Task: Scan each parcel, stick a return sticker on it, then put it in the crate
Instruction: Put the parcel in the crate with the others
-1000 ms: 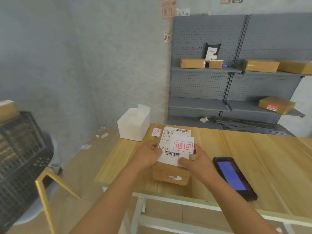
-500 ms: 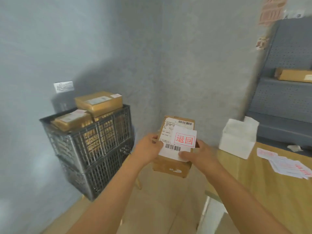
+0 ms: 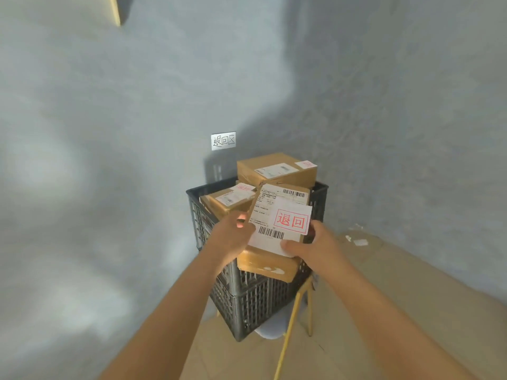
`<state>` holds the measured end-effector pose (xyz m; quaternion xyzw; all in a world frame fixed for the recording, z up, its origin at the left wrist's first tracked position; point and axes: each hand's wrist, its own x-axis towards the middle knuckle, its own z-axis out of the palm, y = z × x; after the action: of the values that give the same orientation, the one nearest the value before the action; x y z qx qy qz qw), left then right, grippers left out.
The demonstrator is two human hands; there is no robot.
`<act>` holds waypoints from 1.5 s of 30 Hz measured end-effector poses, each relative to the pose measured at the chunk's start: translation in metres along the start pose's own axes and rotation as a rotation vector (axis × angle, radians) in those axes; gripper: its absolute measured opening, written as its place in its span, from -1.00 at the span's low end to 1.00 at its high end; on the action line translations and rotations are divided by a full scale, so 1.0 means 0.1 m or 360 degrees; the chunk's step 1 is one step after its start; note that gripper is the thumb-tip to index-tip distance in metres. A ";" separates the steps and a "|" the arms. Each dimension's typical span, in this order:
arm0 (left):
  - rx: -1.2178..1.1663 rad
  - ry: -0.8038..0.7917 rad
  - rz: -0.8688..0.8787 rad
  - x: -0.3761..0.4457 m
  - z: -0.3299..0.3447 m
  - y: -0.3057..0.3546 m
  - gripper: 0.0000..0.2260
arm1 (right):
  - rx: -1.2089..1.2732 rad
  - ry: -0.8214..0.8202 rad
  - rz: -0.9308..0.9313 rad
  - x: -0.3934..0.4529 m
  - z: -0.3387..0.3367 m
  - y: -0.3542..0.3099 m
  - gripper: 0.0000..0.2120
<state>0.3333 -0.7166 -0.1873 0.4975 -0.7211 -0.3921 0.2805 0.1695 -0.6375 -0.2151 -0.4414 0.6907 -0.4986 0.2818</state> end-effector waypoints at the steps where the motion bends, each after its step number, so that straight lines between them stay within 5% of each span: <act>1: -0.0008 0.0045 -0.0002 0.17 -0.07 -0.03 -0.66 | 0.0002 -0.0017 -0.0023 0.19 0.10 -0.02 -0.47; 10: -0.0031 0.0393 -0.0053 1.61 -0.79 -0.24 -0.68 | 0.0061 -0.0274 -0.0155 1.74 0.87 -0.41 -0.46; 21: -0.0077 0.0407 -0.0091 3.03 -1.49 -0.78 -0.81 | 0.0014 -0.0369 -0.0063 2.91 1.88 -0.66 -0.46; 28: 0.0004 0.0174 -0.0097 4.10 -1.76 -1.09 -0.71 | 0.0119 -0.0158 0.0182 3.60 2.50 -0.68 -0.50; 37: 0.0138 -0.0421 -0.0035 4.82 -1.49 -1.43 -0.78 | -0.0065 0.0017 0.0502 3.88 2.66 -0.49 -0.62; 45: 0.0298 -0.0637 -0.0014 5.00 -1.23 -1.52 -0.85 | -0.0253 0.0130 0.0711 3.83 2.58 -0.46 -0.41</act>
<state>0.3329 -1.2502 -0.2429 0.4368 -0.7936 -0.4154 0.0827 0.2259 -1.0971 -0.2417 -0.2779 0.8191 -0.3854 0.3213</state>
